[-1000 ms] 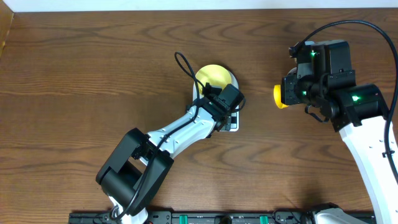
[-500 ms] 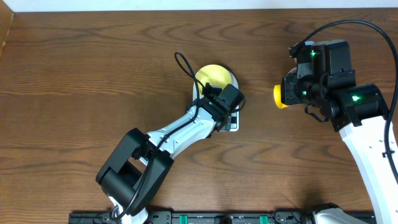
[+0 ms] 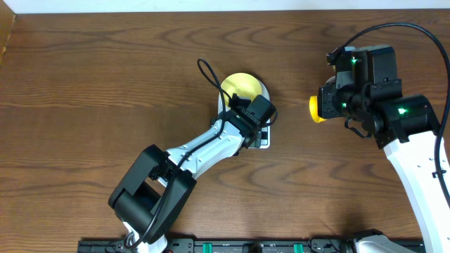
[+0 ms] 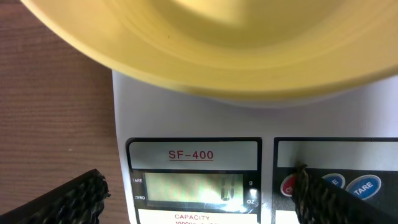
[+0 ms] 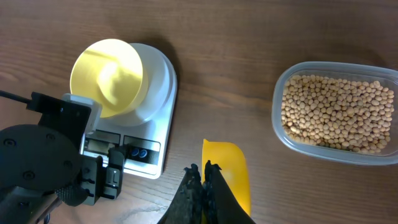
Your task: Scoop item into bowl and weigh 50g on scale
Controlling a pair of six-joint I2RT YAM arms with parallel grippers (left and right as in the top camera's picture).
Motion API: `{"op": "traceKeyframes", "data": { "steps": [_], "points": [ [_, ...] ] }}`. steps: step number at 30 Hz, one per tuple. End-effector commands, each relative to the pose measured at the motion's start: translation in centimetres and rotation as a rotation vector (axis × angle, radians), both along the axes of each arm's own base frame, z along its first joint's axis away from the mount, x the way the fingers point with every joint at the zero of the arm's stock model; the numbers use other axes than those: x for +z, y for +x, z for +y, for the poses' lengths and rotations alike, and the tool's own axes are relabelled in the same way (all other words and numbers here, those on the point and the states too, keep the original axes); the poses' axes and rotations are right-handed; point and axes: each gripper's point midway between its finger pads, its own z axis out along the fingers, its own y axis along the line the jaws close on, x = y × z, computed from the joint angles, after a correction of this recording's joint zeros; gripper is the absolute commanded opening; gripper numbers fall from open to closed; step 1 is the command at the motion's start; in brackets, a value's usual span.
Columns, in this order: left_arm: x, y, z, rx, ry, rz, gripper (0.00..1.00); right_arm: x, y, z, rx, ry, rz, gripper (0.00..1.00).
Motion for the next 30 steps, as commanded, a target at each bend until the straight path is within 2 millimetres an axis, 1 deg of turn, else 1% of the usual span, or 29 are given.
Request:
{"op": "traceKeyframes", "data": {
  "steps": [1, 26, 30],
  "points": [
    [-3.49, -1.89, 2.19, -0.008, 0.107, 0.085, 0.98, 0.29, 0.20, -0.20, -0.005, -0.001, -0.003, 0.01],
    [-3.41, -2.06, 2.50, -0.007, 0.121, 0.091, 0.98, 0.27, 0.18, -0.22, -0.001, -0.005, -0.004, 0.01],
    [-2.61, -1.95, 2.40, -0.017, 0.113, 0.079, 0.98, 0.29, 0.21, -0.21, 0.001, -0.006, -0.006, 0.01]
  ]
}}
